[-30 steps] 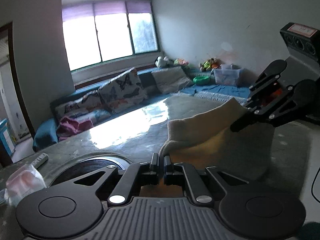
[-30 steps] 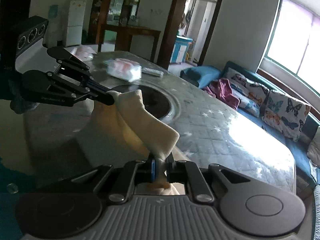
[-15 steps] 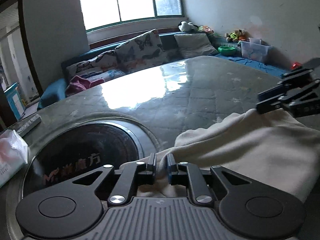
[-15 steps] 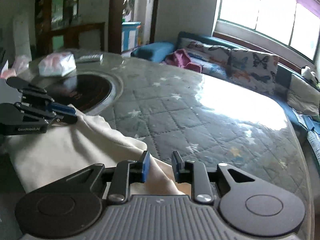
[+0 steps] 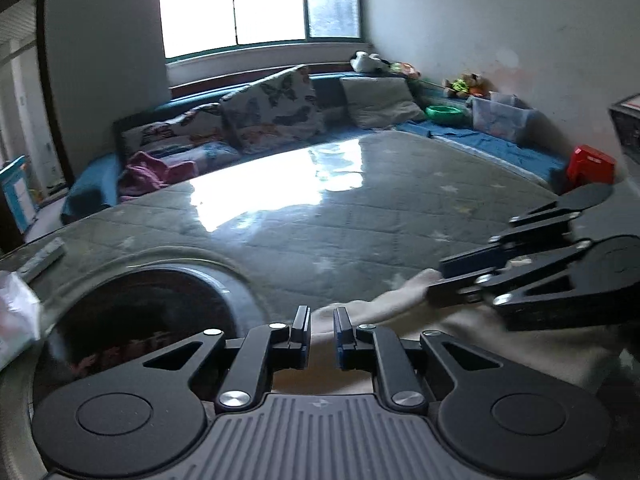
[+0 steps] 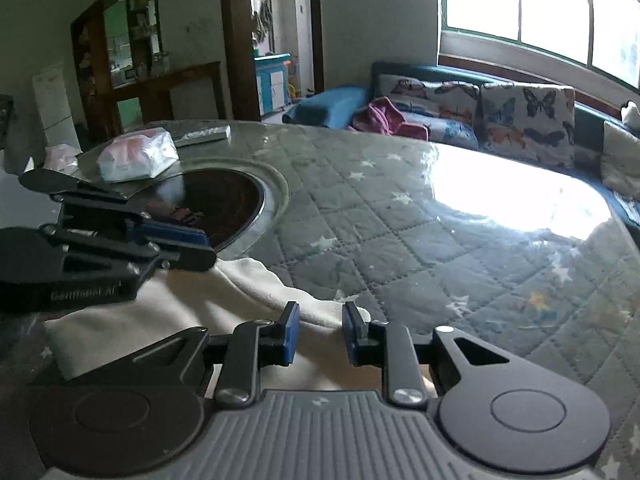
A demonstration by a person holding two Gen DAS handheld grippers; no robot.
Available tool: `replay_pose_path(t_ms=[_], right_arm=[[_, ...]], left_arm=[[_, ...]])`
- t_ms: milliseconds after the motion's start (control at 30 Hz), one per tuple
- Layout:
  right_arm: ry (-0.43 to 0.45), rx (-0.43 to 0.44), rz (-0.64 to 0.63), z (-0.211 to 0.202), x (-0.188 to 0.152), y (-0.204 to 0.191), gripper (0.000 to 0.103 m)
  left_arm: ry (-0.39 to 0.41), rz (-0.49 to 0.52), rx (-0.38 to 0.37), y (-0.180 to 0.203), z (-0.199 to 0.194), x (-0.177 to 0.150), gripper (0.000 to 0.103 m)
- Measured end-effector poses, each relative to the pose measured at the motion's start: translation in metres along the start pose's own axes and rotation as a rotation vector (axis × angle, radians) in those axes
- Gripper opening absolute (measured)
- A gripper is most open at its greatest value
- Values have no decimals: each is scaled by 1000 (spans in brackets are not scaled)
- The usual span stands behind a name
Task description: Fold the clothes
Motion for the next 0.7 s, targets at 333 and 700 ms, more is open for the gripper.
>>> replay_pose_path(t_ms=[333, 700], right_arm=[[-7, -72, -36, -13, -14, 2, 23], [12, -132, 21, -51, -34, 22, 23]], left_arm=[[-62, 0, 31, 1, 25, 0, 15], [-26, -23, 71, 8, 16, 2, 16]])
Point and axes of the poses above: each gripper's, at about its wrist camera, not at the fingertips, and z roughly the way its jaws point, y to its right, x to its top, the point moved 5 cm from there along z, roughly the way its jaws point, and after that the axes turned 7 degrees about -z, right-handed, at the moved point
